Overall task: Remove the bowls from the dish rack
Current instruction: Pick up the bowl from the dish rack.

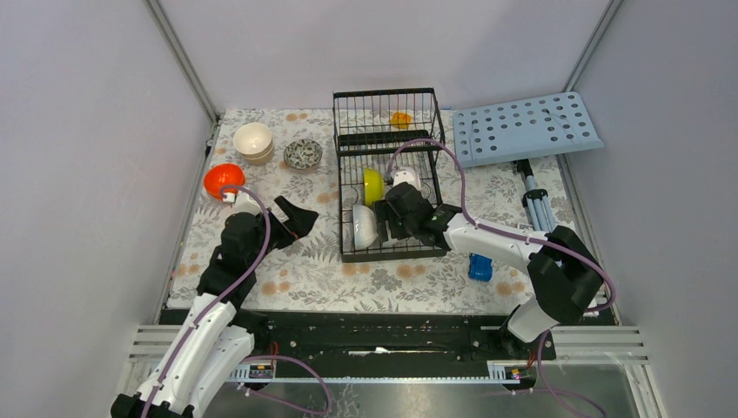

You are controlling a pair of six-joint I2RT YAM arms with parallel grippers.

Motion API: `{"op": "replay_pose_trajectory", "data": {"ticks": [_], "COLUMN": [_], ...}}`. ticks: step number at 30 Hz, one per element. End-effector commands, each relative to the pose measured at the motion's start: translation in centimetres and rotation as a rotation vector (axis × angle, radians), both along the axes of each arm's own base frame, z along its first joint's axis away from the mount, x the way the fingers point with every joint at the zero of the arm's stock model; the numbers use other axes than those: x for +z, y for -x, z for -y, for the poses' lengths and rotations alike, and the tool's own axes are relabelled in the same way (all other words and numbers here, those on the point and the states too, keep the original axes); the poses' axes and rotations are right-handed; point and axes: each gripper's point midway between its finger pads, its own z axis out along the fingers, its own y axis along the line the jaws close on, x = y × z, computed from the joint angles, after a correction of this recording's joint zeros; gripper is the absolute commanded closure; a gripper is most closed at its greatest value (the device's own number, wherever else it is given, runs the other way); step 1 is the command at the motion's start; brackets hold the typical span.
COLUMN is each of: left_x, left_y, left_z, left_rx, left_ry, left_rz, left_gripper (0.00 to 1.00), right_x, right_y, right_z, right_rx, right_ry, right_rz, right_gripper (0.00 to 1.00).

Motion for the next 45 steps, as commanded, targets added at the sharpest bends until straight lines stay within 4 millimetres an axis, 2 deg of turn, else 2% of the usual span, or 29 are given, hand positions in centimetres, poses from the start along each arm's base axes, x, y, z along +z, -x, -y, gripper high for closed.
{"op": "replay_pose_trajectory", "data": {"ticks": [1, 8, 20, 28, 45], "left_x": [0.4, 0.3, 0.3, 0.3, 0.5], "left_y": [-0.4, -0.4, -0.4, -0.4, -0.4], "left_z": [0.3, 0.2, 0.3, 0.2, 0.2], "left_rx": [-0.004, -0.003, -0.002, -0.002, 0.001], "left_ry": [0.015, 0.016, 0.017, 0.018, 0.018], "left_rz": [0.031, 0.029, 0.027, 0.025, 0.03], "left_gripper": [0.01, 0.01, 0.01, 0.01, 0.01], "right_x": [2.2, 2.8, 3.4, 3.9, 5.9], "right_y": [-1.0, -1.2, -1.1, -1.1, -1.1], "right_z": [-0.9, -0.7, -0.6, -0.6, -0.2], "right_rx": [0.0, -0.006, -0.008, -0.01, -0.029], "right_ry": [-0.056, -0.047, -0.046, -0.049, -0.06], "right_rz": [0.04, 0.043, 0.045, 0.044, 0.074], "right_gripper": [0.32, 0.54, 0.75, 1.0, 1.0]}}
